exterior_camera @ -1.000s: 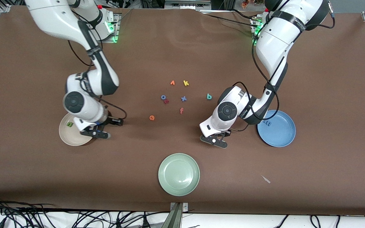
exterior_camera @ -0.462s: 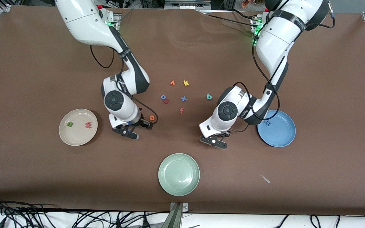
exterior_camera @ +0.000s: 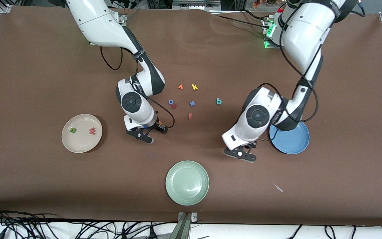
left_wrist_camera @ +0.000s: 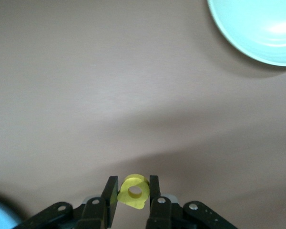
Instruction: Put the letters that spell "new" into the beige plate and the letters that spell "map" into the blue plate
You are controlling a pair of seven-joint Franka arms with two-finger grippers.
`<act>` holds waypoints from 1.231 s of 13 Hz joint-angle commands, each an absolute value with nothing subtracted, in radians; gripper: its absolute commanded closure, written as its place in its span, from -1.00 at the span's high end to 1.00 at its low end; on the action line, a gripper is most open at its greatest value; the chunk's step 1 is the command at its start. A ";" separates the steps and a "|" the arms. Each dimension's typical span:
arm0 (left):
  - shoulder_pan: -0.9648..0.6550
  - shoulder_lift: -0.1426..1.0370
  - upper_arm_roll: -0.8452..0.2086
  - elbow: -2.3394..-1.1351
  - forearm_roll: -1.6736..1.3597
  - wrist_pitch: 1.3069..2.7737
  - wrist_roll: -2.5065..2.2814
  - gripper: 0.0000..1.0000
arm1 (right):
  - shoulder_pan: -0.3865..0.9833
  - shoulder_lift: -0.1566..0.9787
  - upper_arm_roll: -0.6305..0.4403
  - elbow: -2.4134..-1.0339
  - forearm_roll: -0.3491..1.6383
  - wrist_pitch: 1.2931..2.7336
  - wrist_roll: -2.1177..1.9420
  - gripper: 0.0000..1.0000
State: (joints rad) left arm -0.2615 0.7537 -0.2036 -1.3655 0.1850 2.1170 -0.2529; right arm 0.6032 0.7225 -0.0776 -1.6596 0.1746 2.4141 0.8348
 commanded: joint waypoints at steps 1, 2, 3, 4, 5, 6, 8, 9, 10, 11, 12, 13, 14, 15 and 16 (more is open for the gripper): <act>-0.213 0.716 -0.204 -1.393 0.218 2.053 -0.201 -0.71 | 0.632 0.732 -0.087 -1.664 0.176 2.424 0.885 0.44; -0.174 0.715 -0.206 -1.405 0.219 2.043 -0.163 -0.71 | 0.634 0.727 -0.087 -1.675 0.175 2.424 0.887 0.44; -0.151 0.715 -0.207 -1.428 0.218 2.022 -0.094 -0.71 | 0.634 0.726 -0.087 -1.686 0.169 2.424 0.887 0.44; -0.134 0.701 -0.198 -1.452 0.218 1.944 -0.030 -0.71 | 0.634 0.726 -0.087 -1.693 0.169 2.424 0.888 0.44; -0.073 0.698 -0.196 -1.454 0.218 1.907 0.021 -0.71 | 0.634 0.723 -0.087 -1.706 0.169 2.424 0.887 0.44; -0.028 0.699 -0.199 -1.463 0.218 1.905 0.096 -0.71 | 0.634 0.719 -0.087 -1.718 0.169 2.424 0.887 0.44; 0.040 0.706 -0.199 -1.471 0.218 1.914 0.175 -0.66 | 0.634 0.718 -0.087 -1.727 0.169 2.424 0.888 0.32; 0.046 0.709 -0.199 -1.482 0.218 1.920 0.176 -0.65 | 0.634 0.718 -0.087 -1.726 0.169 2.424 0.891 0.26; 0.049 0.727 -0.198 -1.486 0.218 1.960 0.176 -0.64 | 0.635 0.718 -0.086 -1.726 0.169 2.422 0.891 0.15; 0.063 0.729 -0.198 -1.521 0.218 2.008 0.176 -0.49 | 0.638 0.718 -0.084 -1.726 0.169 2.422 0.902 0.08; 0.067 0.718 -0.199 -1.558 0.218 2.043 0.176 -0.29 | 0.644 0.716 -0.084 -1.726 0.169 2.422 0.917 0.04; 0.067 0.718 -0.201 -1.560 0.216 2.045 0.175 0.84 | 0.646 0.710 -0.084 -1.727 0.167 2.419 0.919 -0.05; 0.066 0.713 -0.204 -1.556 0.216 2.043 0.173 1.00 | 0.646 0.709 -0.084 -1.729 0.164 2.418 0.917 -0.15; 0.061 0.695 -0.206 -1.554 0.216 2.040 0.170 1.00 | 0.646 0.709 -0.084 -1.730 0.164 2.418 0.917 -0.26; 0.051 0.668 -0.206 -1.554 0.216 2.039 0.166 1.00 | 0.646 0.706 -0.084 -1.730 0.164 2.416 0.913 -0.38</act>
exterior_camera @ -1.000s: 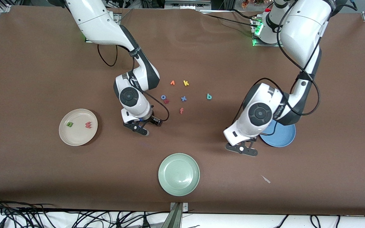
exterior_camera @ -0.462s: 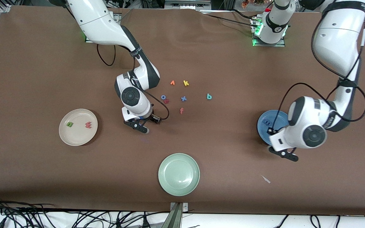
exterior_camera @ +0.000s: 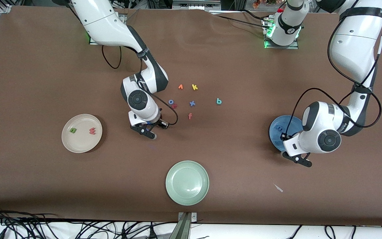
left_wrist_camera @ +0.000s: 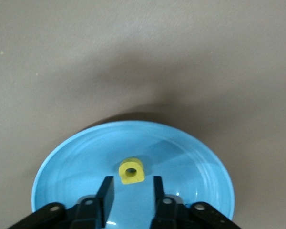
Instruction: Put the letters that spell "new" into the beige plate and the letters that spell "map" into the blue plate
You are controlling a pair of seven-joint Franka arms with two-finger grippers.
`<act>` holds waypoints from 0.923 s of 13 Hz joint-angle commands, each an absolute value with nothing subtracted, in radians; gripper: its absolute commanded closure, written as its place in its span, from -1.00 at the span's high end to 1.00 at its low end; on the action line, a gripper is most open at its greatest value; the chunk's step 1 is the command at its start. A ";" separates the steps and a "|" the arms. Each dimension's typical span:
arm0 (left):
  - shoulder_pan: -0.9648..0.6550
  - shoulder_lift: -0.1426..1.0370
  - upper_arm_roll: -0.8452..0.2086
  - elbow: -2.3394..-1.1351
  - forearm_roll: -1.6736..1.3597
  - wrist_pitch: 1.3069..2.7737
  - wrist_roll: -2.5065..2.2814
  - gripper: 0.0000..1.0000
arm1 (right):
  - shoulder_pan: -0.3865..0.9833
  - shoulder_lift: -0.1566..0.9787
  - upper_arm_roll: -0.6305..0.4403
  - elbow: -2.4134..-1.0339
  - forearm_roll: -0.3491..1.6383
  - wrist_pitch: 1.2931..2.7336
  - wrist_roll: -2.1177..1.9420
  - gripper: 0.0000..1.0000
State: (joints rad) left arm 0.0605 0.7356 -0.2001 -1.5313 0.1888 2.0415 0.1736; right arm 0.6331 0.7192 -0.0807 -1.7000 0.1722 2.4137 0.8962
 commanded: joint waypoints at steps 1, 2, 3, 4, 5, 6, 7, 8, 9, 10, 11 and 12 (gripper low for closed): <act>0.045 0.640 -0.207 -1.552 0.216 2.039 0.164 1.00 | 0.646 0.700 -0.084 -1.735 0.163 2.416 0.902 -0.46; 0.040 0.612 -0.207 -1.548 0.212 2.037 0.163 1.00 | 0.646 0.687 -0.087 -1.736 0.161 2.413 0.882 -0.49; 0.032 0.579 -0.213 -1.543 0.204 2.020 0.163 1.00 | 0.638 0.677 -0.090 -1.736 0.161 2.386 0.856 -0.52; 0.032 0.548 -0.221 -1.531 0.203 2.010 0.163 1.00 | 0.624 0.658 -0.094 -1.735 0.161 2.360 0.827 -0.52; 0.034 0.528 -0.228 -1.526 0.199 2.002 0.164 1.00 | 0.597 0.635 -0.094 -1.735 0.161 2.329 0.787 -0.52; 0.031 0.514 -0.251 -1.523 0.199 1.994 0.157 1.00 | 0.562 0.605 -0.094 -1.735 0.161 2.278 0.722 -0.52; 0.032 0.509 -0.271 -1.523 0.199 1.990 0.141 1.00 | 0.517 0.569 -0.094 -1.736 0.161 2.217 0.644 -0.52; 0.032 0.496 -0.296 -1.525 0.198 1.982 0.105 1.00 | 0.467 0.534 -0.094 -1.736 0.158 2.150 0.561 -0.52; 0.016 0.503 -0.316 -1.525 0.199 1.982 0.034 1.00 | 0.416 0.506 -0.094 -1.738 0.119 2.102 0.489 -0.52; -0.018 0.532 -0.330 -1.543 0.199 1.982 -0.068 1.00 | 0.370 0.479 -0.094 -1.749 0.041 2.065 0.419 -0.52; -0.079 0.552 -0.333 -1.577 0.201 1.980 -0.172 1.00 | 0.330 0.451 -0.094 -1.778 -0.024 2.057 0.350 -0.52; -0.150 0.560 -0.333 -1.588 0.212 1.980 -0.296 1.00 | 0.289 0.433 -0.094 -1.805 -0.078 2.066 0.283 -0.52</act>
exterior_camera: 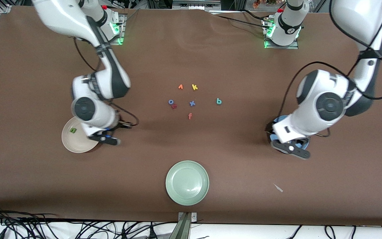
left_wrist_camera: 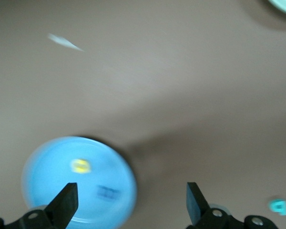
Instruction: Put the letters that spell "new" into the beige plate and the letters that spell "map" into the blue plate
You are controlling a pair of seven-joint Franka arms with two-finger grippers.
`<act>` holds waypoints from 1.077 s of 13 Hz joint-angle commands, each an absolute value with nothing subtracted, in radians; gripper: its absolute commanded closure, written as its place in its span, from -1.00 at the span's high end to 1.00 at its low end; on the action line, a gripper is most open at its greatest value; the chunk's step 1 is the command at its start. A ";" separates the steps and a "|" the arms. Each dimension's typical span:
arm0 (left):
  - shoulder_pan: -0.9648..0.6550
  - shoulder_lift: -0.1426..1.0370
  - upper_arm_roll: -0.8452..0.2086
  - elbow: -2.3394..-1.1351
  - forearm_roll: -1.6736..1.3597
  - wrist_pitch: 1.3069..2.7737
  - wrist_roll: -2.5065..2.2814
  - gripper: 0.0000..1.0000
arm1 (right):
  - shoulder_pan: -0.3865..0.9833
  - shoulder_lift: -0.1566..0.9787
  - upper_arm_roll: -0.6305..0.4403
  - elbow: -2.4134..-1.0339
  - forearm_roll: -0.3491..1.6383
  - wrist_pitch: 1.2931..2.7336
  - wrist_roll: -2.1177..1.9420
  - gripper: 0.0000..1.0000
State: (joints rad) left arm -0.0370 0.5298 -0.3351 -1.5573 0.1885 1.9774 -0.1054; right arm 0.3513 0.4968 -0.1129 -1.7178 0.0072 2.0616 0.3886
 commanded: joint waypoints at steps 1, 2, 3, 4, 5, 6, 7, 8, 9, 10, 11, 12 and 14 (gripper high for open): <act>-0.182 0.569 -0.334 -1.600 0.210 1.980 -0.404 1.00 | 0.246 0.428 -0.094 -1.813 -0.115 2.069 0.222 -0.52; -0.202 0.574 -0.337 -1.645 0.209 1.991 -0.485 1.00 | 0.204 0.429 -0.094 -1.813 -0.126 2.080 0.156 -0.52; -0.233 0.566 -0.347 -1.707 0.204 2.032 -0.549 1.00 | 0.165 0.439 -0.094 -1.813 -0.126 2.101 0.097 -0.50; -0.241 0.554 -0.357 -1.750 0.203 2.077 -0.573 1.00 | 0.138 0.452 -0.094 -1.821 -0.124 2.127 0.071 -0.49; -0.244 0.554 -0.395 -1.772 0.201 2.089 -0.595 1.00 | 0.124 0.459 -0.092 -1.831 -0.117 2.155 0.060 -0.45; -0.241 0.554 -0.417 -1.791 0.202 2.092 -0.638 1.00 | 0.124 0.457 -0.092 -1.856 -0.114 2.187 0.058 -0.30; -0.244 0.554 -0.431 -1.814 0.202 2.097 -0.662 1.00 | 0.123 0.460 -0.092 -1.858 -0.107 2.201 0.061 0.05; -0.242 0.552 -0.449 -1.850 0.202 2.132 -0.676 1.00 | 0.121 0.471 -0.092 -1.856 -0.092 2.209 0.070 0.35; -0.242 0.552 -0.457 -1.888 0.202 2.187 -0.687 1.00 | 0.123 0.475 -0.092 -1.856 -0.063 2.218 0.074 0.43; -0.244 0.552 -0.457 -1.925 0.202 2.242 -0.689 1.00 | 0.123 0.482 -0.092 -1.856 -0.049 2.220 0.077 0.44; -0.244 0.552 -0.457 -1.962 0.202 2.291 -0.689 0.99 | 0.126 0.479 -0.089 -1.856 -0.046 2.220 0.078 0.44; -0.242 0.552 -0.457 -1.989 0.206 2.342 -0.689 0.93 | 0.126 0.471 -0.087 -1.856 -0.046 2.218 0.081 0.44; -0.241 0.557 -0.457 -2.019 0.213 2.405 -0.689 0.85 | 0.126 0.448 -0.084 -1.848 -0.048 2.212 0.107 0.81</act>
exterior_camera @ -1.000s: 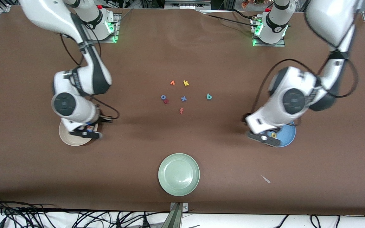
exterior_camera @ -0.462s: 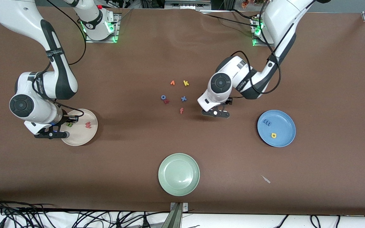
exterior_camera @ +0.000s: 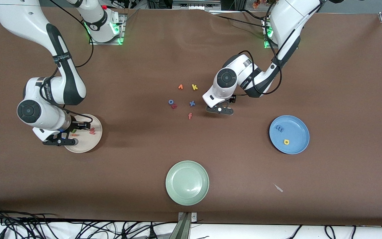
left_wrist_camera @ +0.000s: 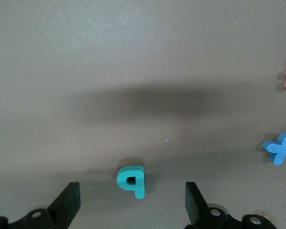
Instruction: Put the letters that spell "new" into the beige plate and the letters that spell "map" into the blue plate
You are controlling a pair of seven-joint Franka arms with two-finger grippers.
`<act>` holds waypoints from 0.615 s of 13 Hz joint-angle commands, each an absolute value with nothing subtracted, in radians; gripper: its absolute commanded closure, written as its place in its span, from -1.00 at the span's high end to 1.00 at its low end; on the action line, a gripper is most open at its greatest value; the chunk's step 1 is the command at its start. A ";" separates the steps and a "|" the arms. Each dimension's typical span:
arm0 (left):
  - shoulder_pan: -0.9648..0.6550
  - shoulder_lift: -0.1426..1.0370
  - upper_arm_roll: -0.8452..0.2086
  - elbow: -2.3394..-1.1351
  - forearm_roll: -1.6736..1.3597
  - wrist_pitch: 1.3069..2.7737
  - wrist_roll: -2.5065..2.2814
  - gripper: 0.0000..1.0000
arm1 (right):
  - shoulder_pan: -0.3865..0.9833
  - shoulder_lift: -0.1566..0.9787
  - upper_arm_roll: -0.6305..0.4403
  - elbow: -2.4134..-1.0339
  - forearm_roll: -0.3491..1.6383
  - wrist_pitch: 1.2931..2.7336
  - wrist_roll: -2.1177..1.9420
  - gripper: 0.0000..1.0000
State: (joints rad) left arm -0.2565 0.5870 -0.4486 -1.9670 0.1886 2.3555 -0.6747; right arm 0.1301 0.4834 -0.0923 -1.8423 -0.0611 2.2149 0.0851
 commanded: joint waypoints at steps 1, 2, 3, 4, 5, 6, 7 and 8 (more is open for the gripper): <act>-0.241 0.557 -0.457 -2.019 0.215 2.407 -0.689 0.79 | 0.126 0.421 -0.078 -1.848 -0.043 2.206 0.113 0.98; -0.244 0.558 -0.457 -2.020 0.216 2.407 -0.689 0.70 | 0.126 0.391 -0.065 -1.848 -0.040 2.195 0.112 0.98; -0.247 0.561 -0.457 -2.025 0.216 2.407 -0.689 0.61 | 0.124 0.358 -0.061 -1.845 -0.040 2.172 0.110 0.99; -0.248 0.560 -0.457 -2.032 0.216 2.408 -0.687 0.45 | 0.124 0.324 -0.058 -1.830 -0.040 2.133 0.110 0.99; -0.252 0.561 -0.456 -2.033 0.218 2.408 -0.687 0.19 | 0.126 0.290 -0.048 -1.815 -0.038 2.073 0.110 0.99; -0.252 0.566 -0.456 -2.033 0.219 2.410 -0.686 -0.06 | 0.126 0.255 -0.040 -1.790 -0.038 2.010 0.107 0.99; -0.252 0.569 -0.454 -2.033 0.228 2.411 -0.684 -0.24 | 0.124 0.211 -0.032 -1.772 -0.026 1.953 0.106 0.99; -0.250 0.571 -0.456 -2.033 0.242 2.411 -0.686 -0.27 | 0.124 0.165 -0.026 -1.761 -0.003 1.906 0.103 0.99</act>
State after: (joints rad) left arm -0.2549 0.5869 -0.4505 -2.0121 0.1931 2.3971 -0.6748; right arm 0.1315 0.2545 -0.0439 -1.7682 -0.0386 1.9926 0.1062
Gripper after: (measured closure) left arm 0.476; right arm 0.000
